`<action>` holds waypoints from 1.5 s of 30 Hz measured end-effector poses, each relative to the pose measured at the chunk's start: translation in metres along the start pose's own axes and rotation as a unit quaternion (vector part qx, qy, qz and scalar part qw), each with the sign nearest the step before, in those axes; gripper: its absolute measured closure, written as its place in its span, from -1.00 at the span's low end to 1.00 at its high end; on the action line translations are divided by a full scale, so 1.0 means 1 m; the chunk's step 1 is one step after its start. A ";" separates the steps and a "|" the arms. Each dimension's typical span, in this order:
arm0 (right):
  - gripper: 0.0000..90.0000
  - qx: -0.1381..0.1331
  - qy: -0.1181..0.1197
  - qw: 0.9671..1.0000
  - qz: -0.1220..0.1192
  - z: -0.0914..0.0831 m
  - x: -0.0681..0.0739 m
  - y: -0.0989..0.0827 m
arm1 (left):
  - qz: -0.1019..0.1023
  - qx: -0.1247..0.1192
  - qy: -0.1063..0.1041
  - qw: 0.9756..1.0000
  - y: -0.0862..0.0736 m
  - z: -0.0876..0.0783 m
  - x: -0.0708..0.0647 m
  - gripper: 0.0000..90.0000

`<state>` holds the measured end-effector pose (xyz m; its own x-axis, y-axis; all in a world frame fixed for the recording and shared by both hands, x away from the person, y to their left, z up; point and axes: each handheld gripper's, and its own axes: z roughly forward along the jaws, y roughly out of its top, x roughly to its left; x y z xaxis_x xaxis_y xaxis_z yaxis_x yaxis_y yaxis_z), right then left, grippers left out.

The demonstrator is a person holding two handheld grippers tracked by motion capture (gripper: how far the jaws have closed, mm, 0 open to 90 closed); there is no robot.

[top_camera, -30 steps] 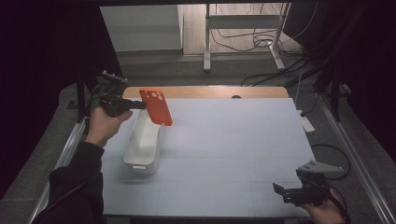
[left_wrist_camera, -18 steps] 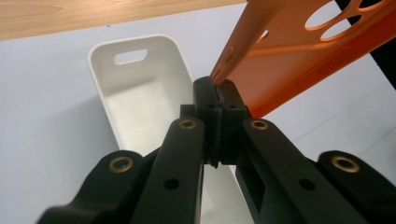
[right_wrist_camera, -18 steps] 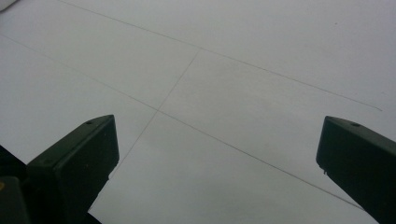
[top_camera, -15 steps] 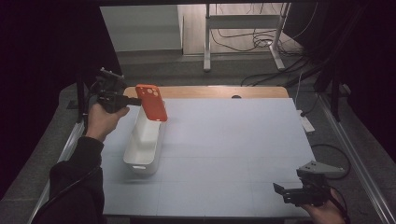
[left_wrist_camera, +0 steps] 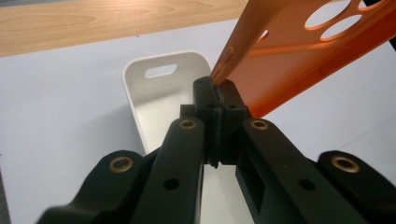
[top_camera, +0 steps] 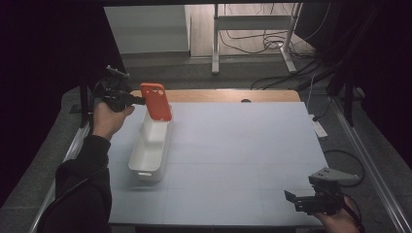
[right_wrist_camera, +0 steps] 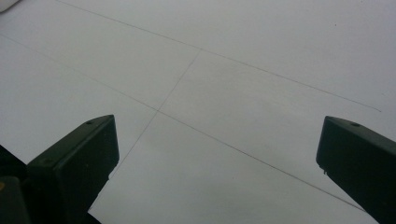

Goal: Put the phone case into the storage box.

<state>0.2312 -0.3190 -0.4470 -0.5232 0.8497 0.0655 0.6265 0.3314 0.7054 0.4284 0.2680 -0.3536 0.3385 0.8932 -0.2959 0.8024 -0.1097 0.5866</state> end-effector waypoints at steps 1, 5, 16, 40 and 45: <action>-1.00 0.000 0.000 1.000 0.000 0.000 0.000 0.000 | -0.003 -0.001 0.002 1.000 0.001 0.000 0.001 0.98; -1.00 0.000 0.002 1.000 -0.001 0.000 0.000 0.000 | -0.008 -0.002 0.013 1.000 0.003 0.002 0.005 0.98; -1.00 0.003 0.003 1.000 -0.003 0.001 0.000 0.000 | -0.018 -0.006 0.025 0.999 0.005 0.010 0.016 0.98; -1.00 0.002 0.004 1.000 -0.002 0.001 0.000 0.000 | -0.038 0.010 0.043 0.998 -0.004 0.047 0.030 0.98; -1.00 0.003 0.004 1.000 -0.003 0.001 0.000 0.000 | -0.043 0.017 0.041 0.998 -0.007 0.054 0.032 0.98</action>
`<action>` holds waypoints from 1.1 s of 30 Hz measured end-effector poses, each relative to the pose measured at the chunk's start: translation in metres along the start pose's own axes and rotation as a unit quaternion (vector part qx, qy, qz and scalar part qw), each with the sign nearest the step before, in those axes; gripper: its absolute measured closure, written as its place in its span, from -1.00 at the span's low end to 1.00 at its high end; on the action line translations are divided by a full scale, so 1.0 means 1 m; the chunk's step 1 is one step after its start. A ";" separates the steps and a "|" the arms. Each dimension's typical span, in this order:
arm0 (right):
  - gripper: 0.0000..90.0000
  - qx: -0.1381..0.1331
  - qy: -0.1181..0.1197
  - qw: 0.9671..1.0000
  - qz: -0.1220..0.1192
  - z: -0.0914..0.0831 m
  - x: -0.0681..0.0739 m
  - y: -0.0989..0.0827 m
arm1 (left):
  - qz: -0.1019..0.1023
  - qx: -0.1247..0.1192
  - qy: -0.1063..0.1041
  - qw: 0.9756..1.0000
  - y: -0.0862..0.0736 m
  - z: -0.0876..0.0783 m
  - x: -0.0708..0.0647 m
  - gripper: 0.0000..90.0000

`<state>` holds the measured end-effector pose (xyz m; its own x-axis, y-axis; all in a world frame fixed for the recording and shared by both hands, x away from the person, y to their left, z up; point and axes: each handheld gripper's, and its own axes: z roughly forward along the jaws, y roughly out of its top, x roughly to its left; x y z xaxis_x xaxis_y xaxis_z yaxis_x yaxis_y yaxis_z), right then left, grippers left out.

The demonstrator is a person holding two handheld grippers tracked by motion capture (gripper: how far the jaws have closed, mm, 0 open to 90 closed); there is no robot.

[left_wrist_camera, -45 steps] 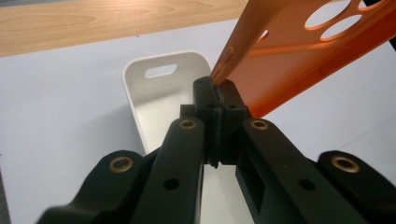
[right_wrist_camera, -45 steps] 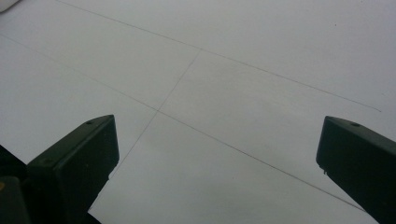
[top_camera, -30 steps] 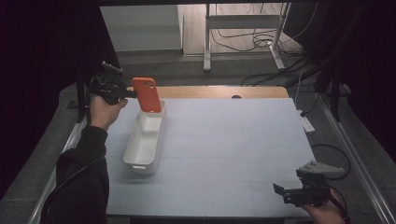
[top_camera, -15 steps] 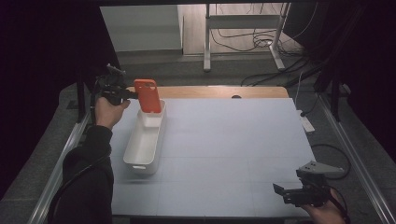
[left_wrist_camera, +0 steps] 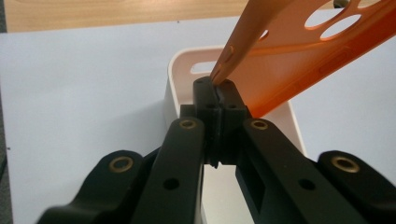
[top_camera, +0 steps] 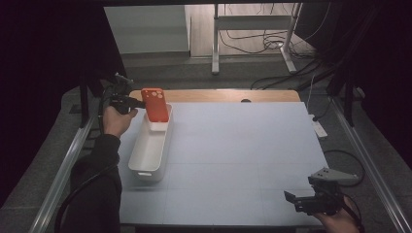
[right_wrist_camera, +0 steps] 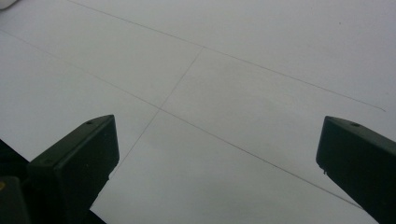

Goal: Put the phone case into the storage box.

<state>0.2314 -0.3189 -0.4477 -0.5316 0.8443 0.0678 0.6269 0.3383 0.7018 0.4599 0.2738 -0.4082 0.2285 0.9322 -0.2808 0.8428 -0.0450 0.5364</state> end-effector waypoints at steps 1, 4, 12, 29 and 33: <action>-1.00 0.000 0.000 1.000 0.000 0.000 0.000 0.000 | 0.000 0.002 -0.001 1.000 -0.001 0.002 0.000 0.98; -1.00 0.001 0.000 1.000 0.000 0.000 0.000 0.000 | 0.001 0.007 0.001 1.000 -0.002 0.006 0.000 0.98; -1.00 0.002 0.001 1.000 -0.001 0.000 0.000 0.000 | -0.003 0.015 0.002 1.000 -0.006 0.017 0.001 0.98; -1.00 0.004 0.003 1.000 -0.001 0.000 0.000 0.000 | -0.019 0.032 0.015 0.999 -0.009 0.038 0.002 0.97; -1.00 0.003 0.003 1.000 0.000 0.000 0.000 0.000 | -0.020 0.031 0.016 0.999 -0.010 0.042 0.002 0.96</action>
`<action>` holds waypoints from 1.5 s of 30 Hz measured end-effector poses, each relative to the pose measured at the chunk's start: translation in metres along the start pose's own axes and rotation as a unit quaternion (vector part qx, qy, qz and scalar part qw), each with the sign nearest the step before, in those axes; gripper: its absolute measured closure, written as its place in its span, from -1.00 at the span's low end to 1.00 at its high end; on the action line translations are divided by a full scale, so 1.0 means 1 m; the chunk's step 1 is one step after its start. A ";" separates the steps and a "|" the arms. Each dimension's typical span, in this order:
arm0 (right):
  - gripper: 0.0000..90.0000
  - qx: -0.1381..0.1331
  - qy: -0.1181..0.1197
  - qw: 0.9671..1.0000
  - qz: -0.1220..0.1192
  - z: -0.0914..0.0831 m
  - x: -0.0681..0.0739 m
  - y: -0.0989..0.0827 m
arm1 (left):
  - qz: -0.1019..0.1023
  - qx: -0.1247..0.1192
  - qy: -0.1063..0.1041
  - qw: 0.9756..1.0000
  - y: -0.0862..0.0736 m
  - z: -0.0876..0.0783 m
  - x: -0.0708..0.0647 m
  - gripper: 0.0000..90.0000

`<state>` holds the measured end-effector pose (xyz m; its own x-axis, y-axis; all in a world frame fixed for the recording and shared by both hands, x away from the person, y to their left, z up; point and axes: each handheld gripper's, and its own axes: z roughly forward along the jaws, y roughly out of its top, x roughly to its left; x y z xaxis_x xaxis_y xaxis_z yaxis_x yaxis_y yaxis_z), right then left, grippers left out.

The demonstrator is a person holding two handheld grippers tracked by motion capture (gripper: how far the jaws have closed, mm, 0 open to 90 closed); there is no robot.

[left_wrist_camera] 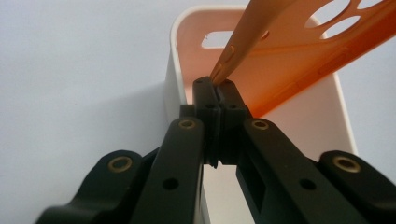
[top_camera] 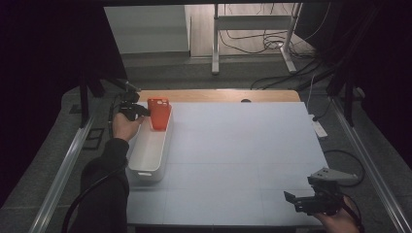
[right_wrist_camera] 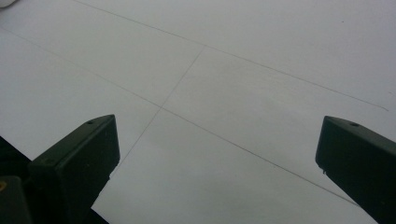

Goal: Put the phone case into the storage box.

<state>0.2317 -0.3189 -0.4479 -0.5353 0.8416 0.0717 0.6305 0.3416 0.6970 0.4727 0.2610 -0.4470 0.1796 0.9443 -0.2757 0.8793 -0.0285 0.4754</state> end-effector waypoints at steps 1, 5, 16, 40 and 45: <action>-1.00 -0.001 0.000 1.000 0.000 0.000 0.000 0.000 | 0.000 -0.001 0.000 1.000 0.000 0.000 0.000 0.96; -1.00 -0.001 0.000 1.000 0.000 0.000 0.000 0.000 | 0.002 -0.005 -0.003 1.000 0.001 0.001 0.000 0.89; -1.00 -0.002 0.000 1.000 0.001 -0.001 0.000 0.000 | 0.034 -0.038 -0.010 0.999 0.002 -0.008 -0.004 0.60; -1.00 -0.004 0.000 1.000 -0.001 -0.001 0.001 0.000 | 0.113 -0.059 -0.021 0.992 -0.013 -0.027 -0.024 -0.04; -1.00 -0.004 0.000 1.000 -0.002 -0.001 0.001 0.000 | 0.122 -0.066 -0.035 0.990 -0.019 -0.030 -0.025 -0.18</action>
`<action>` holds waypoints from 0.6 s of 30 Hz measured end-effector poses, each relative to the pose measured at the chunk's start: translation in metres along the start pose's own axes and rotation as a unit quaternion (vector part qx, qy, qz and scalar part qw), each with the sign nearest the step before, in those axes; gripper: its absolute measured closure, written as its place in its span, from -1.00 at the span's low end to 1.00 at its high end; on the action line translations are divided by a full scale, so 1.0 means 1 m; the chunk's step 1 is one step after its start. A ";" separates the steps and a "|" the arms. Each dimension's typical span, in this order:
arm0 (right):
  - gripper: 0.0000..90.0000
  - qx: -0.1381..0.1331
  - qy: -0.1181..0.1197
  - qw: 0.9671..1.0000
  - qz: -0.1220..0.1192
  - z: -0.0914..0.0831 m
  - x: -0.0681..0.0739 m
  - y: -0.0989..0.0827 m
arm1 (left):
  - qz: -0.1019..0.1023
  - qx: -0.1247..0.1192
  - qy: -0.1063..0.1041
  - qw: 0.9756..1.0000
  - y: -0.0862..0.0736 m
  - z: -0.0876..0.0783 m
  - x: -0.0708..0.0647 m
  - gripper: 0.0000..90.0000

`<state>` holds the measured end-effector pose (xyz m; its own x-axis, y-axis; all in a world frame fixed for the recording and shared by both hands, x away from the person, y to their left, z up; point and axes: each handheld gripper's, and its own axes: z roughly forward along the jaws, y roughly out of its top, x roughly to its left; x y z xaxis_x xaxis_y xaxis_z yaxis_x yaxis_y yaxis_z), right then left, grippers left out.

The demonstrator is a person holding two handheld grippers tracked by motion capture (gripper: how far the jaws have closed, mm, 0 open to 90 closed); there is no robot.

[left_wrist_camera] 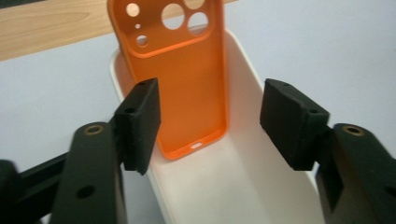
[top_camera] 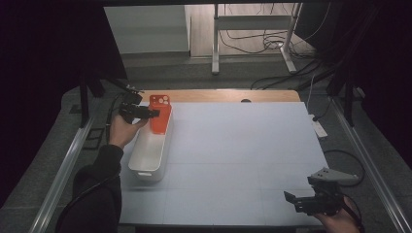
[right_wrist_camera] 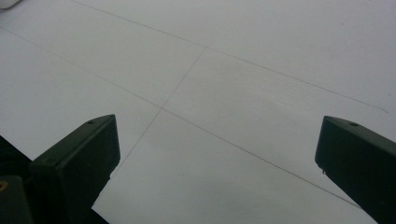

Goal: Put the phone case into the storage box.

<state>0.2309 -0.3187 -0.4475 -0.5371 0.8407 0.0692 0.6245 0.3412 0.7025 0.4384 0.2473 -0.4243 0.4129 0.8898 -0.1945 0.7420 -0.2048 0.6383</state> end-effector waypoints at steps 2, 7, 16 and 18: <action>-1.00 0.000 0.000 1.000 0.000 0.000 0.000 0.000 | 0.004 -0.003 -0.002 1.000 -0.002 -0.002 -0.001 -0.27; -1.00 0.000 0.000 1.000 -0.001 0.000 0.000 0.000 | 0.018 -0.006 -0.009 1.000 -0.007 -0.008 -0.005 -0.45; -1.00 0.000 -0.001 1.000 -0.002 0.000 0.000 0.000 | 0.046 -0.014 -0.021 0.999 -0.019 -0.017 -0.017 -0.71; -1.00 0.000 -0.001 1.000 -0.002 0.000 0.000 0.000 | 0.046 -0.015 -0.023 0.999 -0.020 -0.017 -0.018 -0.76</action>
<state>0.2309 -0.3181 -0.4475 -0.5386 0.8400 0.0655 0.6231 0.3447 0.7021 0.4067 0.2423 -0.4206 0.5028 0.8482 -0.1666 0.6835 -0.2721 0.6773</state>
